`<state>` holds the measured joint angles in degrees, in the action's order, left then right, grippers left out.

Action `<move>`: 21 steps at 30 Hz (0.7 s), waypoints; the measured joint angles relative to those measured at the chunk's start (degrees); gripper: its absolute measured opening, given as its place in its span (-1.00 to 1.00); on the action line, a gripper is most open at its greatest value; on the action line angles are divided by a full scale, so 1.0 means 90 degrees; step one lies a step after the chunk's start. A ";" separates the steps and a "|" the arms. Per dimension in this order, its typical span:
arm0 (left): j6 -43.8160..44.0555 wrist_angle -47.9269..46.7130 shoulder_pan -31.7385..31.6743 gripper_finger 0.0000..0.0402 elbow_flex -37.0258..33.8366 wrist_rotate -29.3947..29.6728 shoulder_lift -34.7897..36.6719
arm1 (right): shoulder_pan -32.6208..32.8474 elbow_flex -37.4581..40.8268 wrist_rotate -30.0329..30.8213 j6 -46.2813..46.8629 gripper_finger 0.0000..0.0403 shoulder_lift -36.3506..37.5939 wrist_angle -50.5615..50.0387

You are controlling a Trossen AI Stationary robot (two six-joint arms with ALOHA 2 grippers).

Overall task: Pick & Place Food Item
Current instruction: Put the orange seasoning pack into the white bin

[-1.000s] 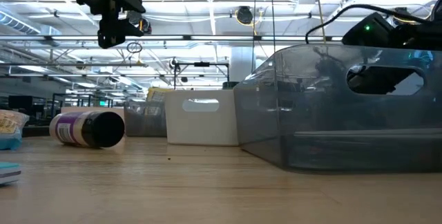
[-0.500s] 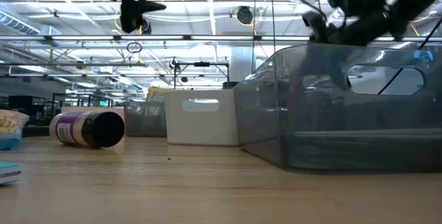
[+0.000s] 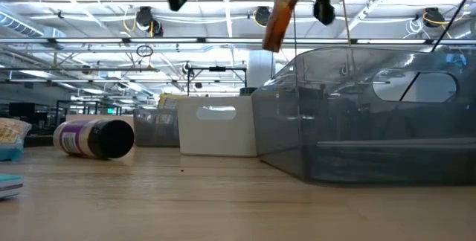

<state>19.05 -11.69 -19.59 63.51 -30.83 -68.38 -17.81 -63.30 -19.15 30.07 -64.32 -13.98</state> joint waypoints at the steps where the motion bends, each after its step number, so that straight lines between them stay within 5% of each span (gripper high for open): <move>1: -0.0153 -0.0200 -0.0001 0.09 0.0273 -0.0116 -0.0223 | 0.0081 -0.0133 -0.0074 -0.0059 -1.00 -0.0121 -0.0019; 10: -0.1212 -0.1073 0.0051 0.09 0.2132 -0.0763 -0.1685 | 0.0829 -0.0656 -0.0267 -0.0440 -1.00 -0.1002 0.0188; 21: -0.1391 -0.1251 0.0365 0.09 0.2372 -0.0970 -0.2322 | 0.1033 -0.0669 -0.0575 -0.0273 -1.00 -0.1172 0.1138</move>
<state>6.53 -22.95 -16.30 84.86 -39.56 -89.28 -8.51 -69.32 -24.33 27.62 -74.87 -3.73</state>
